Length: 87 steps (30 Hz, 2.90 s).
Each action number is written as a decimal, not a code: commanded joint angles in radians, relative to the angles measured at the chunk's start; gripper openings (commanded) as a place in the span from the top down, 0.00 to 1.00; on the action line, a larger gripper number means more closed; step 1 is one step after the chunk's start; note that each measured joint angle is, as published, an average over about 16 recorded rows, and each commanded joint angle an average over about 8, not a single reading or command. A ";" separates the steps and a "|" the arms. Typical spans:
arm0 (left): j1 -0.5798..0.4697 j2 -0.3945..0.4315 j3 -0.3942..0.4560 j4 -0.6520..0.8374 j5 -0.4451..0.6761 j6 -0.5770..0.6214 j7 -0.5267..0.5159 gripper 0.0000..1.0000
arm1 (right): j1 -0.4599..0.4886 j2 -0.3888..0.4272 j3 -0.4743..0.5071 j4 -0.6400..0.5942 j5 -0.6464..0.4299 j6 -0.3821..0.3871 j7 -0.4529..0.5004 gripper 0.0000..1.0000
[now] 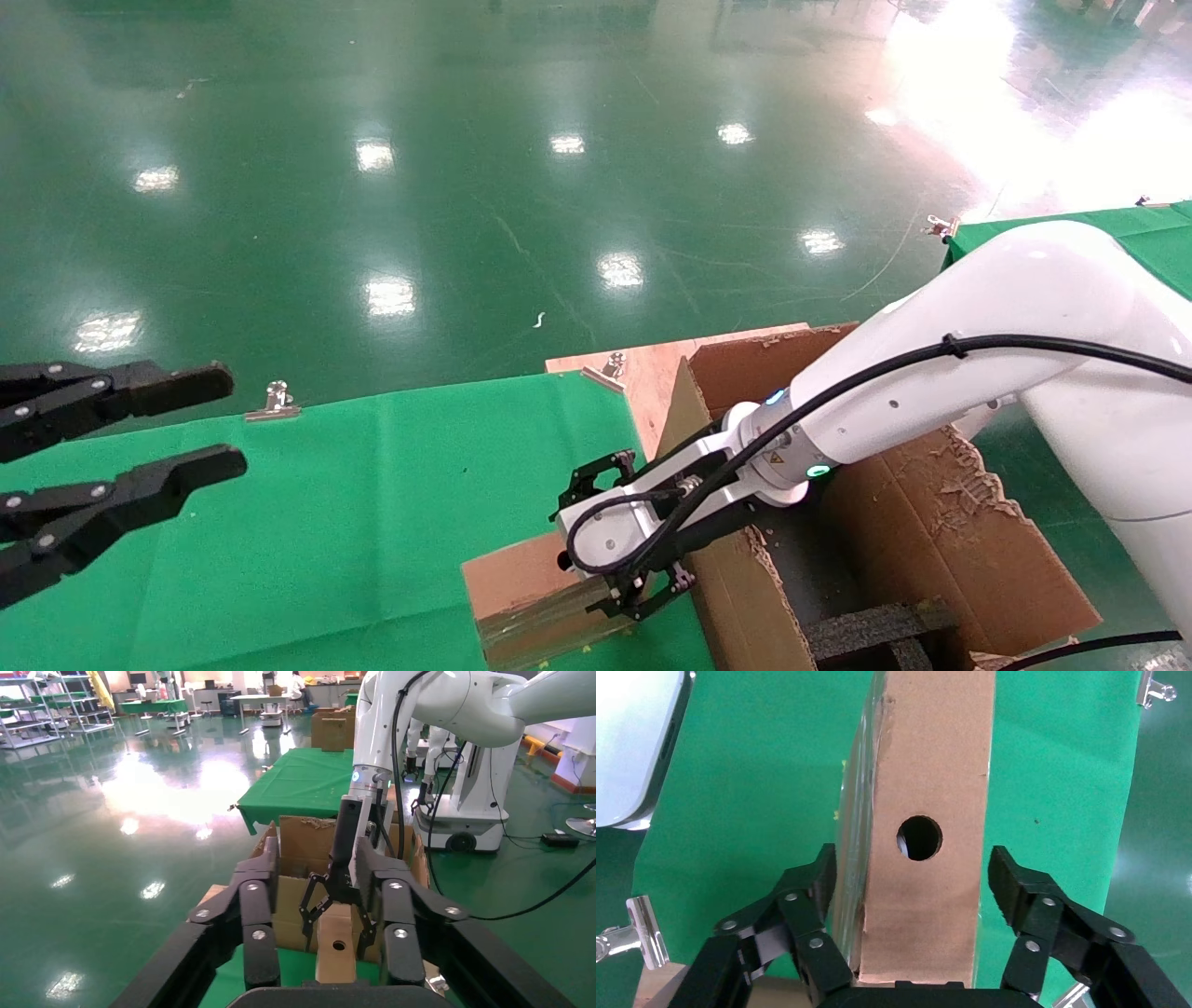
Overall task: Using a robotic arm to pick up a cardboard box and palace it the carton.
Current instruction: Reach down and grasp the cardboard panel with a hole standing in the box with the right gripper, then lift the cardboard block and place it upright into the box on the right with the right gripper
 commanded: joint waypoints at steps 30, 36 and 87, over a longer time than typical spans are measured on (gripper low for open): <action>0.000 0.000 0.000 0.000 0.000 0.000 0.000 0.00 | 0.141 0.022 0.010 -0.084 0.096 -0.050 -0.075 1.00; 0.000 0.000 0.000 0.000 0.000 0.000 0.000 0.00 | 0.305 0.057 -0.039 -0.163 0.190 -0.067 -0.162 1.00; 0.000 0.000 0.000 0.000 0.000 0.000 0.000 0.00 | 0.831 0.496 -0.747 -0.550 0.351 -0.050 -0.343 1.00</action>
